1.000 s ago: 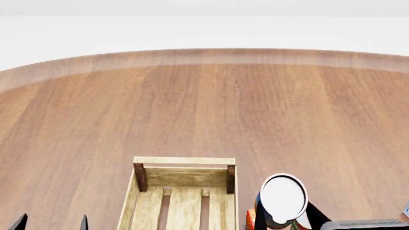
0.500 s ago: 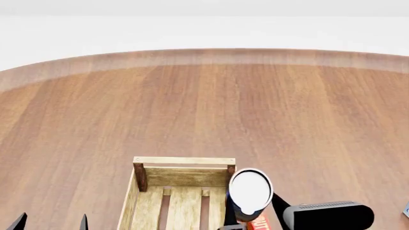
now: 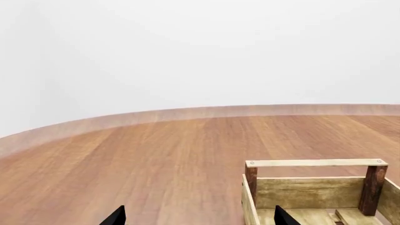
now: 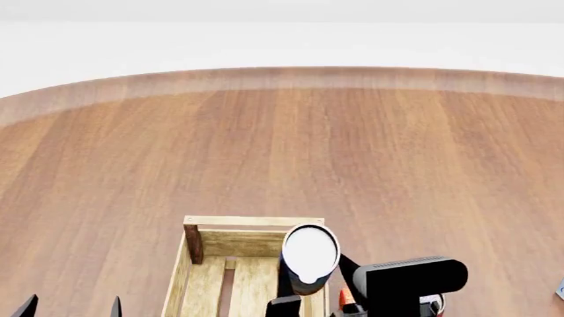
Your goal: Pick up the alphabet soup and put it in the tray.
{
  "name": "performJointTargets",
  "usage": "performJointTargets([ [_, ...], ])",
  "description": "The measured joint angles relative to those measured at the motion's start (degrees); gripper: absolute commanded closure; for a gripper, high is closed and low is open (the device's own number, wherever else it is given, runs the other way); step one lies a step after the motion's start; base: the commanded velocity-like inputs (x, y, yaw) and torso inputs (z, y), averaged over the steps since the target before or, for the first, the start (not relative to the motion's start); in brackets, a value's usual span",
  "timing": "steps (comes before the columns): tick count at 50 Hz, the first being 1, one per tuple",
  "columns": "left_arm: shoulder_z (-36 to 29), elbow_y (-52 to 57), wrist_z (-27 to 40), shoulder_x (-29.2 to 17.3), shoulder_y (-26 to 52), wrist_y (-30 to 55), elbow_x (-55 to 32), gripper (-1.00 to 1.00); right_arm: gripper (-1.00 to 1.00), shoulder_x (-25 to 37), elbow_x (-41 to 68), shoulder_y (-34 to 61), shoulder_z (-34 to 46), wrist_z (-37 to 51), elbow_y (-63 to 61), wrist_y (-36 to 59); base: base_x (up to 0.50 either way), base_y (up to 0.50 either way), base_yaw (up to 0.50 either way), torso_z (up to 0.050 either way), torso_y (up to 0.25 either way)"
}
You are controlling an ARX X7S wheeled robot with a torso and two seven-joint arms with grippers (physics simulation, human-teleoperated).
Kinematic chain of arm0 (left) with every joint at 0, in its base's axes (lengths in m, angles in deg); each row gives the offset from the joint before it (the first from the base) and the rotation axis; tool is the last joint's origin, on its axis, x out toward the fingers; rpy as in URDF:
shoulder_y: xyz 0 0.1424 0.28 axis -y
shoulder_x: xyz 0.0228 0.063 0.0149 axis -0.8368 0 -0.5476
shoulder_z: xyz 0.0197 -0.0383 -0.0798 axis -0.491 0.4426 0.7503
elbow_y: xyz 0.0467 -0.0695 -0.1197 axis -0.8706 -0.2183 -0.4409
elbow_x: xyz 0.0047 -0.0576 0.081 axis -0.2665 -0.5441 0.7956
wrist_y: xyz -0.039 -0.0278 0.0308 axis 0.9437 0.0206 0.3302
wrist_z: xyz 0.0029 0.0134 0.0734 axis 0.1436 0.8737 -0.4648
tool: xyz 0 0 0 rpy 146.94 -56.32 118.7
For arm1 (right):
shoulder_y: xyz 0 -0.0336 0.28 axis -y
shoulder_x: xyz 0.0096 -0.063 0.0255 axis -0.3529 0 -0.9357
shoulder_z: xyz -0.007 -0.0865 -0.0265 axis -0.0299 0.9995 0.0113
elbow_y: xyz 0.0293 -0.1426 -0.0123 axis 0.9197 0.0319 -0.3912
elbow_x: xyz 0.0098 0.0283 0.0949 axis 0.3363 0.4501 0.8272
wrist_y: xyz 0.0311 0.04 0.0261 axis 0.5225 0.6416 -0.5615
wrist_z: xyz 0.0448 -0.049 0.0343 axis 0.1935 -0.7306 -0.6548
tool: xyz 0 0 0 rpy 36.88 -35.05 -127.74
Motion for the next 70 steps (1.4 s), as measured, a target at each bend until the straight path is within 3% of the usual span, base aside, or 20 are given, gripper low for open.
performJointTargets([
  [38,-0.64,-0.72,0.24,-0.22,0.24,-0.69,-0.42,-1.00,1.00,-5.56,-2.95,5.32,8.17,-4.91,15.37,-5.38,0.00,0.00,0.00,0.000,0.001],
  [70,-0.93,-1.29,0.38,-0.47,0.49,-1.17,-1.08,-1.00,1.00,-10.42,-5.80,12.41,13.40,-8.25,35.67,-10.70,0.00,0.00,0.00,0.000,0.001],
])
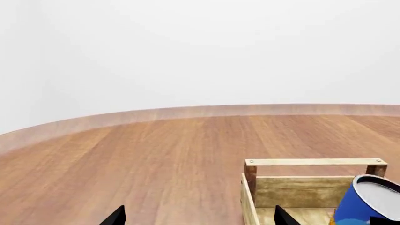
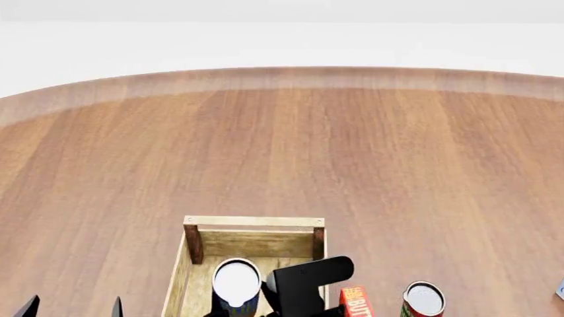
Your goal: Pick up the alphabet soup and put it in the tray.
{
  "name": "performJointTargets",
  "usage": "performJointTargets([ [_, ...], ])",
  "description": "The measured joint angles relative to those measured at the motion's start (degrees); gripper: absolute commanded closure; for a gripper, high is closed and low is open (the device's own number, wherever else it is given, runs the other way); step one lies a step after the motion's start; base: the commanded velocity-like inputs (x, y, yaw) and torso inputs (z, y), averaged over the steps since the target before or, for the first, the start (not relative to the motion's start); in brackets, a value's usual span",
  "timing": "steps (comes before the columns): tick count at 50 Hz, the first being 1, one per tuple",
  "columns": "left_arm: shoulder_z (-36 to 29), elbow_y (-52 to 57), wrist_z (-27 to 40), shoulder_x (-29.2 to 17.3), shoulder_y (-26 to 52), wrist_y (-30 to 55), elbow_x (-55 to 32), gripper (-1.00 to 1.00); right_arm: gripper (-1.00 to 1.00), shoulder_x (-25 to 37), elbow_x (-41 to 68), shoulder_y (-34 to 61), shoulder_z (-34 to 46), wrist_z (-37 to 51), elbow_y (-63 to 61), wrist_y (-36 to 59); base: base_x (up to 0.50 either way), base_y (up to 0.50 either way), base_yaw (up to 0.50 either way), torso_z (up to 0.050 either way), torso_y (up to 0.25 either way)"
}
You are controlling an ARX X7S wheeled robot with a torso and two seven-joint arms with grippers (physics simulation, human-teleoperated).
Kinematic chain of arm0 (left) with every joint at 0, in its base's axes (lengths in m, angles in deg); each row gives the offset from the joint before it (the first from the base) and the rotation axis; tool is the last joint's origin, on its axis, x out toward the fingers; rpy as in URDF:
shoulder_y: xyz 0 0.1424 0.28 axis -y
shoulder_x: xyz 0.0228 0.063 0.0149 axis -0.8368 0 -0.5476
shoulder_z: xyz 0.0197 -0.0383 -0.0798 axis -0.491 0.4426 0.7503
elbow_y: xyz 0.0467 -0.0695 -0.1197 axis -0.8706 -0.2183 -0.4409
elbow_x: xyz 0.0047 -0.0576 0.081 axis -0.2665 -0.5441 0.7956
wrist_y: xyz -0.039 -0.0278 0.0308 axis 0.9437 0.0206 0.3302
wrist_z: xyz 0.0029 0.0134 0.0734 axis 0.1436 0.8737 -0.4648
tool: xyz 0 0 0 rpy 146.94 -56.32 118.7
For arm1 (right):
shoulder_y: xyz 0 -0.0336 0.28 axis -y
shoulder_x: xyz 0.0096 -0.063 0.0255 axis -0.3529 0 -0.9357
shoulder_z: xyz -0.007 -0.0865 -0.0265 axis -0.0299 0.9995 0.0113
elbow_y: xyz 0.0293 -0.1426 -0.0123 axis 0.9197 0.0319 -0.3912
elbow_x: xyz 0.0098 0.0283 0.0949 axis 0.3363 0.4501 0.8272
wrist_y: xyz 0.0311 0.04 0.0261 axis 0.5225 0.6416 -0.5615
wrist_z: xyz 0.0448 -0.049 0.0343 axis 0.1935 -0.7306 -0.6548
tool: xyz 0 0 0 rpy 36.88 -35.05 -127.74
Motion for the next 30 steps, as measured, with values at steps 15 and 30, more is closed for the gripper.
performJointTargets([
  [15,-0.13,0.36,0.19,-0.26,-0.12,-0.03,-0.28,-1.00,1.00,-0.96,-0.61,2.67,2.00,0.01,6.65,0.06,0.00,0.00,0.00,0.000,0.001],
  [30,-0.32,0.22,0.36,-0.31,-0.07,-0.19,-0.38,-1.00,1.00,-1.54,-0.88,5.69,3.90,0.08,12.13,0.57,0.00,0.00,0.00,0.001,0.001],
])
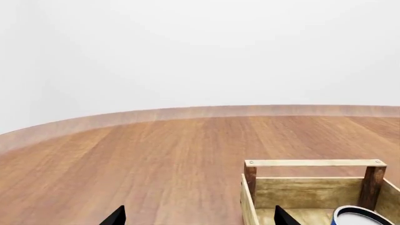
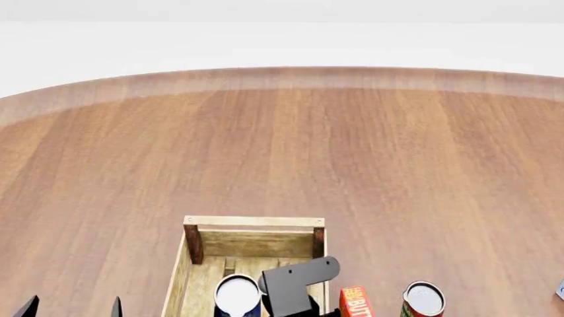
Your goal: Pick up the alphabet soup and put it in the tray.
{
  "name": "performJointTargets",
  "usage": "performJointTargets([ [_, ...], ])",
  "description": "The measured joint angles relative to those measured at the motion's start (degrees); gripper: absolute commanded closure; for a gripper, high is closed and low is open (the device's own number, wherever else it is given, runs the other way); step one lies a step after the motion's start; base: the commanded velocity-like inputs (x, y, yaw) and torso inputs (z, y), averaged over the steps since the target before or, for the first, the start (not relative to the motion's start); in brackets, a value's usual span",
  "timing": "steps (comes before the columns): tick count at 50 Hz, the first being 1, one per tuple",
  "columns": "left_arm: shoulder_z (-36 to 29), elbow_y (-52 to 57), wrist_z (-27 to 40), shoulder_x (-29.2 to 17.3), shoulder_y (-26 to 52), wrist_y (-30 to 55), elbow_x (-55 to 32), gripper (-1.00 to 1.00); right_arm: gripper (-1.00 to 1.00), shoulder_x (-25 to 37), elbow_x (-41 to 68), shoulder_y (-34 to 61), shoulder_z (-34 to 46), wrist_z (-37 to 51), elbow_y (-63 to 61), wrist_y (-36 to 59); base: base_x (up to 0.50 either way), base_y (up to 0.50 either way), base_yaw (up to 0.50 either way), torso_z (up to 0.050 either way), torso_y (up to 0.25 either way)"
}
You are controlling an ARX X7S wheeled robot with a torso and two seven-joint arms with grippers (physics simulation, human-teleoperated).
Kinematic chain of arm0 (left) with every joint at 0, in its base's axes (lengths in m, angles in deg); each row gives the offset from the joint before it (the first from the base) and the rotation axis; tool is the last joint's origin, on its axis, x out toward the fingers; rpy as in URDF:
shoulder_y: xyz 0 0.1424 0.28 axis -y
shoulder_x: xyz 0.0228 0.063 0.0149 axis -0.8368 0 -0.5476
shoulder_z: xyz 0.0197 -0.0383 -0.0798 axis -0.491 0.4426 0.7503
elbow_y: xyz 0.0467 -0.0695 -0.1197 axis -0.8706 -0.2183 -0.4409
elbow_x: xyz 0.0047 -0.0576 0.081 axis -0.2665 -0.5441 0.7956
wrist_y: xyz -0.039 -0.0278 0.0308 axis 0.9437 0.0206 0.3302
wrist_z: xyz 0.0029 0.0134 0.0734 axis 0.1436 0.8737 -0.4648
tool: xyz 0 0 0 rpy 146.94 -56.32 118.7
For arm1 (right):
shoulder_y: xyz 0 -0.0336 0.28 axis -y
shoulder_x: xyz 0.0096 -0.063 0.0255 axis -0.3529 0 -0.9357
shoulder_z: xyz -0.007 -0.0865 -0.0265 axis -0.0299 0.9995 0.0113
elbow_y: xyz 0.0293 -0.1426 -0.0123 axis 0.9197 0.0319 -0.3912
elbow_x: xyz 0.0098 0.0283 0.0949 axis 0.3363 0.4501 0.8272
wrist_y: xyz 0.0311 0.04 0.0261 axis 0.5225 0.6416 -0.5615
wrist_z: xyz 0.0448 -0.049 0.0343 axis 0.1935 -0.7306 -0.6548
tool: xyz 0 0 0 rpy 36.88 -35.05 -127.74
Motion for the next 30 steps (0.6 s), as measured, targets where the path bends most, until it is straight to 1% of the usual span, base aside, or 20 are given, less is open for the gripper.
performJointTargets([
  [30,-0.26,0.45,0.48,-0.40,0.03,0.03,-0.33,-1.00,1.00,-0.85,1.95,4.83,2.52,0.01,6.06,2.02,0.00,0.00,0.00,0.000,0.001],
])
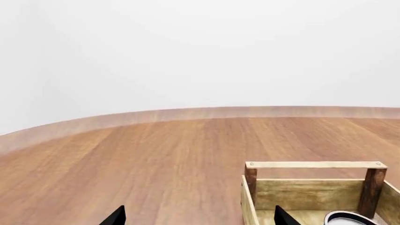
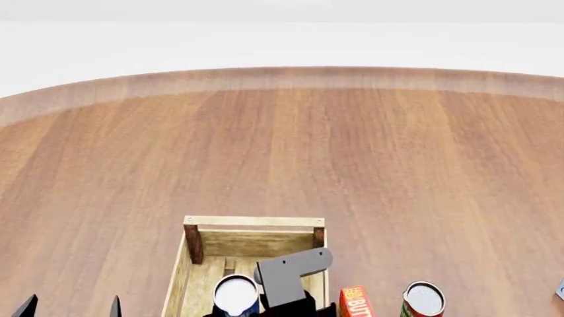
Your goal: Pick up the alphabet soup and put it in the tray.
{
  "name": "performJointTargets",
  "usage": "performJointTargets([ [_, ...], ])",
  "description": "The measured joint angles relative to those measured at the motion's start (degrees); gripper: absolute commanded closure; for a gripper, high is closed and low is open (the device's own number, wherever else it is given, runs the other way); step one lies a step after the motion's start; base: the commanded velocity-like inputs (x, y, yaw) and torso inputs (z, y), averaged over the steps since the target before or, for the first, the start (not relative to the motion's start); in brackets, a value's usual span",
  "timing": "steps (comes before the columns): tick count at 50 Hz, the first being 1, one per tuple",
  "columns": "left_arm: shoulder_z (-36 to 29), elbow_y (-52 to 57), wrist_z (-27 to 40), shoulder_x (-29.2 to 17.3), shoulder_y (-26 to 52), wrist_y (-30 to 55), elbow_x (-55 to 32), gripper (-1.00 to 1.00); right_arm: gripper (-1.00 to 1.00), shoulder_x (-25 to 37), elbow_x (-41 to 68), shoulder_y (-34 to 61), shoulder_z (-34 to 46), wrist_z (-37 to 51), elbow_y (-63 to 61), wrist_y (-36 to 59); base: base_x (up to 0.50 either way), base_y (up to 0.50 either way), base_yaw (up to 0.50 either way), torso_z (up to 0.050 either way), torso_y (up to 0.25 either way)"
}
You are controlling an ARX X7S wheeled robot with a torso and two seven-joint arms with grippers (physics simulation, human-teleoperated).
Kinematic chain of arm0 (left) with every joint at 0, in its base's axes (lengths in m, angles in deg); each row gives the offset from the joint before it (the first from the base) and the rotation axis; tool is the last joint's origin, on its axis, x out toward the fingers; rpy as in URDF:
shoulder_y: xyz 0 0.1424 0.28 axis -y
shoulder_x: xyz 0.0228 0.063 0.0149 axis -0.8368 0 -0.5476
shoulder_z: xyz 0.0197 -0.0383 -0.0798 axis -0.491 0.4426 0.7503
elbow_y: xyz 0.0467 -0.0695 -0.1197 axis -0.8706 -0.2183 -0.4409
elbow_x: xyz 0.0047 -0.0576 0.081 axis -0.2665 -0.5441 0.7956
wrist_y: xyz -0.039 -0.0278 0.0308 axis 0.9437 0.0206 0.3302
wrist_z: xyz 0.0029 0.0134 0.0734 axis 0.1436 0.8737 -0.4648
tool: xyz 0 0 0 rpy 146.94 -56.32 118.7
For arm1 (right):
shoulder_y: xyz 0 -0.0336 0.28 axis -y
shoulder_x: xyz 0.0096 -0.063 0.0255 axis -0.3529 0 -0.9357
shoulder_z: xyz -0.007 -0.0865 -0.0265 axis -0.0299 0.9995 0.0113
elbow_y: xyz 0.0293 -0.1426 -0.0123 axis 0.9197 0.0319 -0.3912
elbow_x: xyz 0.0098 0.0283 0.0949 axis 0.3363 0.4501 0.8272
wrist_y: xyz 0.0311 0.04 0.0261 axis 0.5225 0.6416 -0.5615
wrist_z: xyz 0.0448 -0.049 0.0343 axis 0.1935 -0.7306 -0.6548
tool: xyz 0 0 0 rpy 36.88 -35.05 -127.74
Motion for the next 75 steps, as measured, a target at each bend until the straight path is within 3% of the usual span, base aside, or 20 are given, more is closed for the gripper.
performJointTargets([
  [34,-0.31,0.15,0.40,-0.30,-0.03,-0.19,-0.40,-1.00,1.00,0.09,2.42,2.23,2.72,1.20,2.25,1.78,0.00,0.00,0.00,0.000,0.001],
  [35,-0.31,0.13,0.41,-0.31,-0.02,-0.20,-0.42,-1.00,-1.00,0.11,2.48,2.25,2.79,1.21,2.26,1.79,0.00,0.00,0.00,0.000,0.000],
  [55,-0.50,0.51,0.71,-0.54,0.06,-0.09,-0.60,-1.00,-1.00,0.87,3.09,2.51,3.84,1.78,-0.77,2.04,0.00,0.00,0.00,0.000,0.000],
  [75,-0.87,1.42,1.20,-0.72,0.02,0.26,-0.65,-1.00,-1.00,4.30,4.00,-2.62,2.08,8.56,-16.14,0.20,0.00,0.00,0.00,0.000,0.000],
])
